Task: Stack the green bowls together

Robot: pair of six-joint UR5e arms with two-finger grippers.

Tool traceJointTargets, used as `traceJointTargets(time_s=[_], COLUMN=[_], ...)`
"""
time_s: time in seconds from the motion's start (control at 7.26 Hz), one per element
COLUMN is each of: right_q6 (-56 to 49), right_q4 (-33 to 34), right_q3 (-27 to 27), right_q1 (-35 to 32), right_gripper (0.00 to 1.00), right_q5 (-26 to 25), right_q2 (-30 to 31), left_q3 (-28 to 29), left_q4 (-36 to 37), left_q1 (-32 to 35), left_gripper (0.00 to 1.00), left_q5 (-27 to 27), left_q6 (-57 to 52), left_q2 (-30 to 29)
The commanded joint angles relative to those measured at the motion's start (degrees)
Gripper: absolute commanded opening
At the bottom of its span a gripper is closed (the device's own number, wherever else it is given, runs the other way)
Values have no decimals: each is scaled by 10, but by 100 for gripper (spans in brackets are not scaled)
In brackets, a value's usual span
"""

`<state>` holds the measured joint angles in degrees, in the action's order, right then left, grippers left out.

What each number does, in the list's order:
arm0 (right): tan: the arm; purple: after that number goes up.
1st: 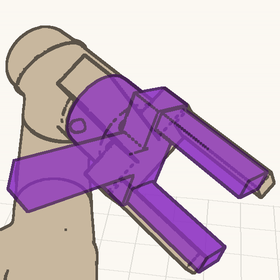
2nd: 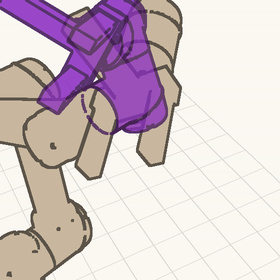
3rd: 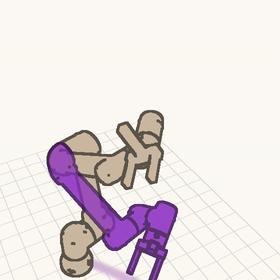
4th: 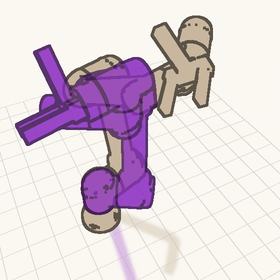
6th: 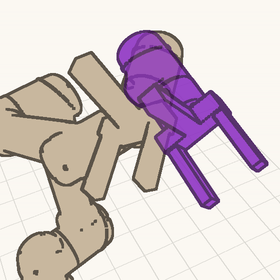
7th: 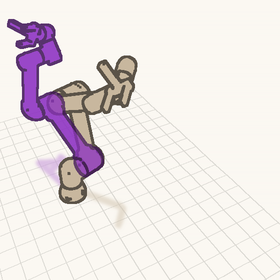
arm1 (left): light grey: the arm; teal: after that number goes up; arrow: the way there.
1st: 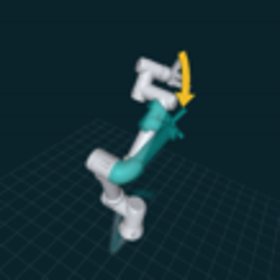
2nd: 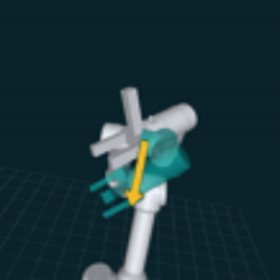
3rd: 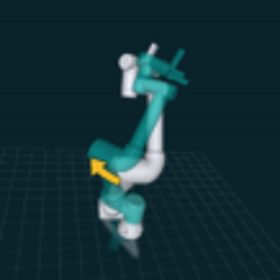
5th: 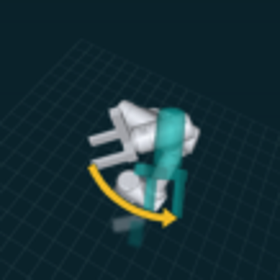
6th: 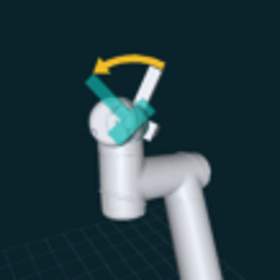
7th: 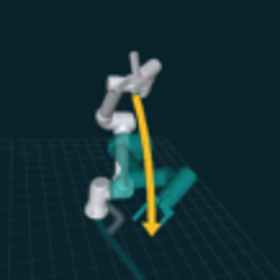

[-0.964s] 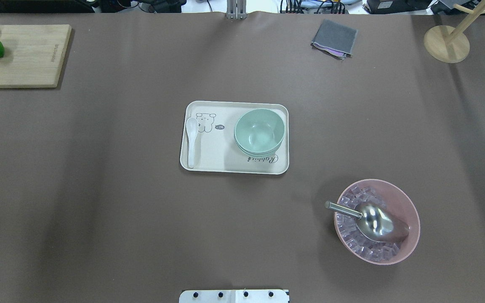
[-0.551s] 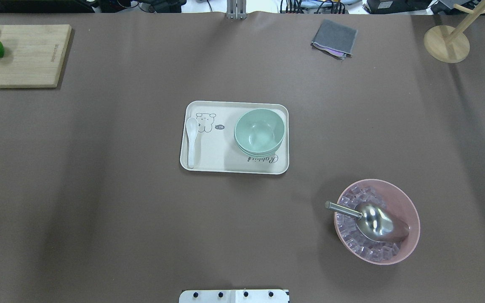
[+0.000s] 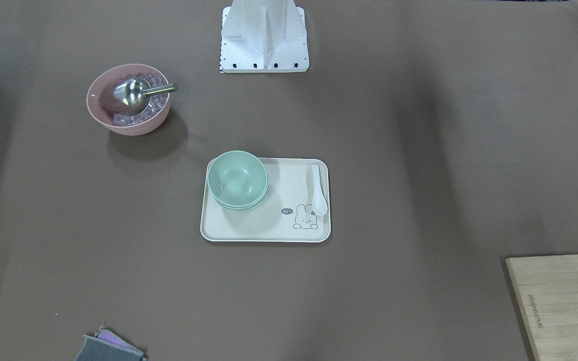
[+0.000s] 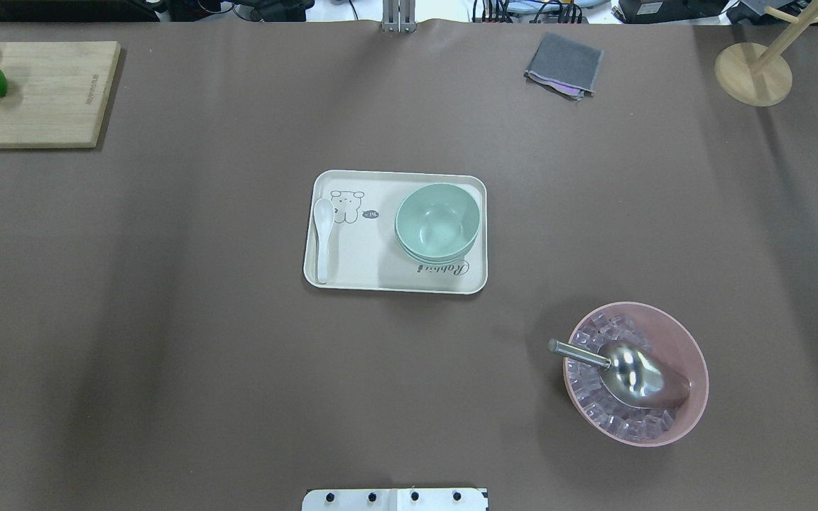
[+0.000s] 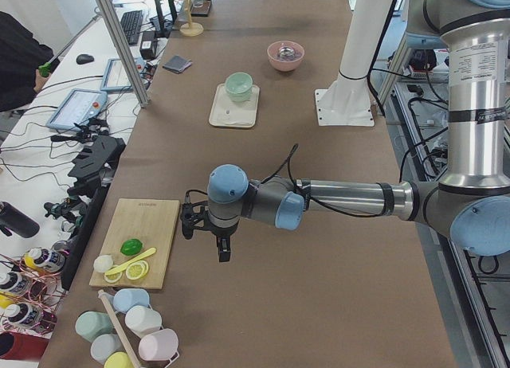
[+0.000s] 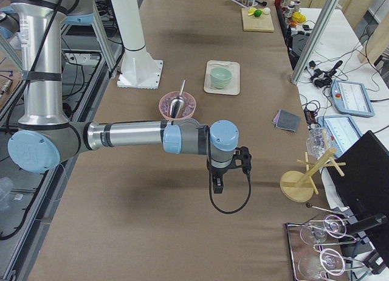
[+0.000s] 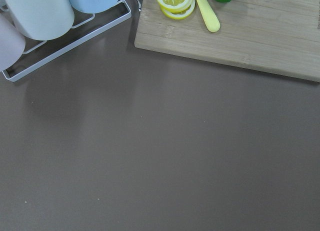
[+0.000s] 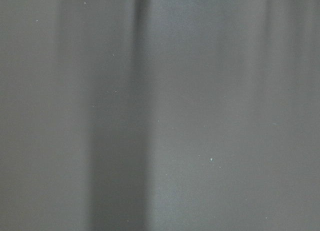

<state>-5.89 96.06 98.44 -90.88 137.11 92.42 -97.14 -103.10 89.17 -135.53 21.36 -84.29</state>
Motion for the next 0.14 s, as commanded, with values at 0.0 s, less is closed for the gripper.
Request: traceJointTargets(time_s=[0.0], right_q6=[0], right_q4=[1], right_q3=[0], right_q1=[0], right_gripper=[100], right_q5=[1], right_q2=[0], left_q3=[0], left_q4=[0], left_q1=[0], left_gripper=[98], left_q5=[0], left_q6=[0], left_q2=[-2])
